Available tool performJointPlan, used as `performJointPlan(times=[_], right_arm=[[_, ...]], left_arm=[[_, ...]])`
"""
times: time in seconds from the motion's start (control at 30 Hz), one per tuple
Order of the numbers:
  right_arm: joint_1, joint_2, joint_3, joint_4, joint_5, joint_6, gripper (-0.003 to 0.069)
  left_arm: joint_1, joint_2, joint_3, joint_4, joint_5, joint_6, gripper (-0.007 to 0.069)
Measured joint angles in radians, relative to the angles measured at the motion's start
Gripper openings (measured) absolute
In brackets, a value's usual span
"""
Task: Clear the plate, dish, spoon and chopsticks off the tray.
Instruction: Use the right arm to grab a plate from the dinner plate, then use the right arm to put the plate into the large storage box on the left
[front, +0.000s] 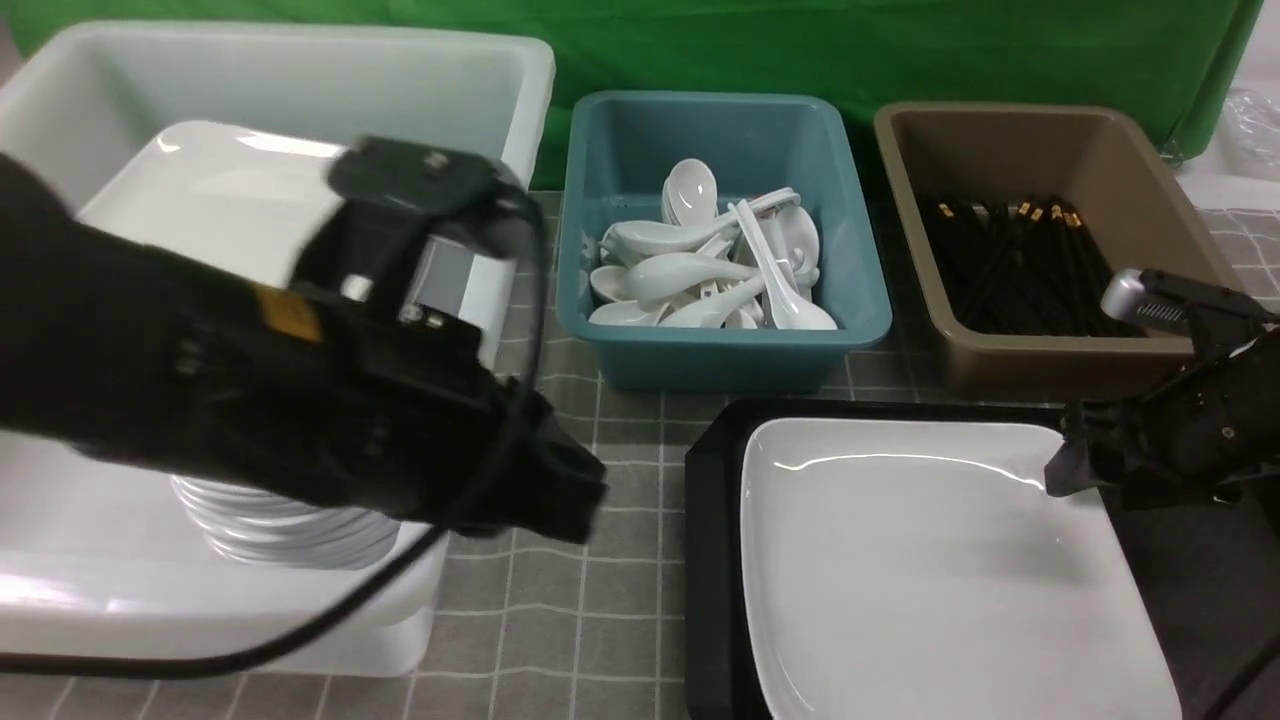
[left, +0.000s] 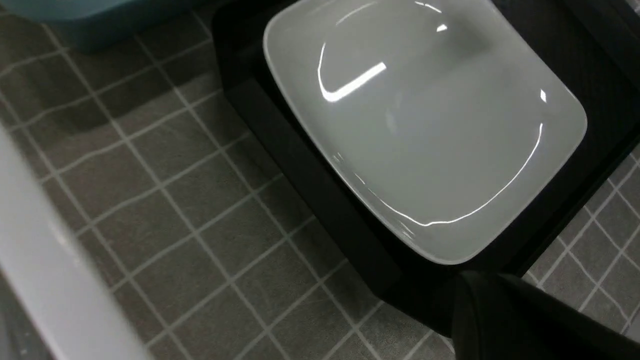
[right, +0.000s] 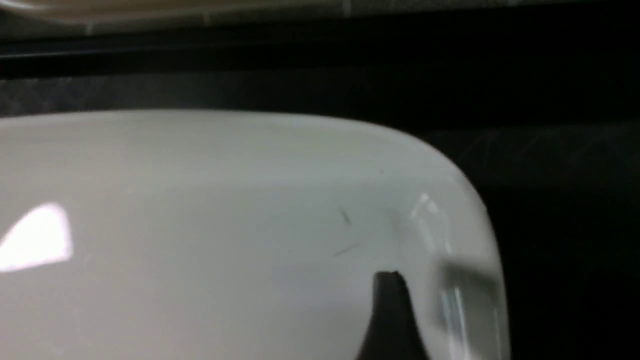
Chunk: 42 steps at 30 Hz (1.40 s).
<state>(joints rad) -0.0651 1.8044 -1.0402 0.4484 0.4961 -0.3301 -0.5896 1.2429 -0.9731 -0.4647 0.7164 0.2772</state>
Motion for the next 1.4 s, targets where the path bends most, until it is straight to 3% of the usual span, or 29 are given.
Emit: performJointPlan(times=[0.07, 0.17, 0.2, 0.37, 0.6, 0.8, 0.97, 1.07, 1.23, 1.4], right_arm=[[0.003, 0.019, 0.000, 0.011, -0.001, -0.039, 0.0398], [0.013, 0.026, 0.000, 0.025, 0.008, -0.093, 0.0197], [0.015, 0.025, -0.001, 0.032, 0.016, -0.105, 0.0173], [0.016, -0.006, -0.001, 0.027, 0.066, -0.112, 0.0169], [0.017, -0.228, -0.001, 0.025, 0.189, -0.137, 0.0078], [0.019, -0.506, -0.001, 0.001, 0.213, -0.131, 0.0052], [0.019, -0.587, -0.036, 0.012, 0.232, -0.126, 0.0052], [0.022, -0.598, -0.095, 0.046, 0.245, -0.125, 0.0052], [0.084, -0.571, -0.245, 0.129, 0.217, -0.121, 0.0052], [0.249, -0.440, -0.435, 0.223, 0.100, -0.095, 0.0052]], left_arm=[[-0.018, 0.029, 0.000, 0.000, -0.012, 0.000, 0.0004], [-0.023, 0.054, 0.000, -0.003, -0.019, -0.004, 0.0004], [-0.023, 0.056, 0.000, -0.003, -0.021, -0.010, 0.0004], [-0.023, 0.045, 0.000, 0.001, -0.025, -0.048, 0.0004], [-0.023, 0.037, 0.000, 0.069, -0.024, -0.160, 0.0004], [-0.023, 0.037, 0.000, 0.324, -0.019, -0.380, 0.0004], [0.010, 0.037, -0.007, 0.432, 0.000, -0.455, 0.0004], [0.098, 0.037, -0.043, 0.451, 0.040, -0.471, 0.0004], [0.289, 0.023, -0.126, 0.444, 0.065, -0.403, 0.0004], [0.475, -0.015, -0.175, 0.342, 0.075, -0.297, 0.0004]])
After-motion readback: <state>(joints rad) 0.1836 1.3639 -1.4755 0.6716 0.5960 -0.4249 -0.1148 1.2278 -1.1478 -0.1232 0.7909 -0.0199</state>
